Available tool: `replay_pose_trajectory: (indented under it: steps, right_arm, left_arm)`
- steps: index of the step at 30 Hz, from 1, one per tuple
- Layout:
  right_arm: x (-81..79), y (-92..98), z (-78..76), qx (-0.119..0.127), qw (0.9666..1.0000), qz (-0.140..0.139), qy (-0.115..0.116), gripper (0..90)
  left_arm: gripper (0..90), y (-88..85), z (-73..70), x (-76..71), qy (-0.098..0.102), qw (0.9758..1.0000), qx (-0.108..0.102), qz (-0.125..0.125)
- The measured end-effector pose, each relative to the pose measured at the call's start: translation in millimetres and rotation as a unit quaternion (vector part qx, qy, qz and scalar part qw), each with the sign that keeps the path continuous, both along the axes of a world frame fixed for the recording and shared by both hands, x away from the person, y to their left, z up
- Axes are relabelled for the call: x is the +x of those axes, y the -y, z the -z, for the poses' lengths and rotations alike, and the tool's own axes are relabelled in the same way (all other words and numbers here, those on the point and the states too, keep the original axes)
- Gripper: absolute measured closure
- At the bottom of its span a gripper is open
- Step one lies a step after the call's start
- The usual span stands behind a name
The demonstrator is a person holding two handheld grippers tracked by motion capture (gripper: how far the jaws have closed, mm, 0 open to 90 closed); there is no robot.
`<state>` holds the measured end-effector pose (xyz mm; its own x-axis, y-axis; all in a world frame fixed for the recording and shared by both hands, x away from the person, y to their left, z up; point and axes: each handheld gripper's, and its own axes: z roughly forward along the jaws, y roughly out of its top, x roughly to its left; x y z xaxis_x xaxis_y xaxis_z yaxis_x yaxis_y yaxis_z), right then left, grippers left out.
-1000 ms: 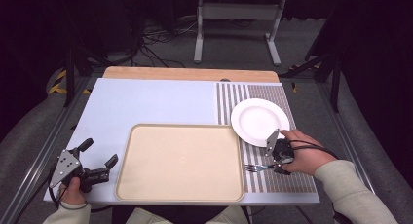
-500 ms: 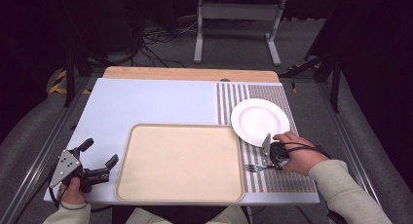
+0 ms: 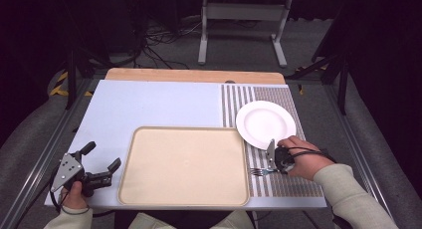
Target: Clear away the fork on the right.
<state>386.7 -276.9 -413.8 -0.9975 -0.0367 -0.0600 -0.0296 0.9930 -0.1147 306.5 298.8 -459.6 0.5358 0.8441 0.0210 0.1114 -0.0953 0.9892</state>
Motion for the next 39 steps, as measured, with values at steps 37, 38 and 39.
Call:
replay_pose_trajectory:
  steps: [37, 38, 39]
  right_arm:
    - [-3.2, -2.4, -57.5, 0.054, 0.996, 0.041, 0.059, 78.3]
    - [-3.6, -3.4, -59.3, 0.058, 0.9954, 0.047, 0.06, 78.4]
    - [-3.6, -3.4, -59.3, 0.058, 0.9954, 0.047, 0.06, 78.4]
  left_arm:
    - [0.0, 0.1, 0.1, 0.1, 0.0, 1.0, -0.002, -0.001]
    - [0.0, 0.1, 0.0, 0.0, 0.0, 1.0, -0.002, -0.001]
    - [0.0, 0.1, 0.0, 0.0, 0.0, 1.0, -0.002, -0.001]
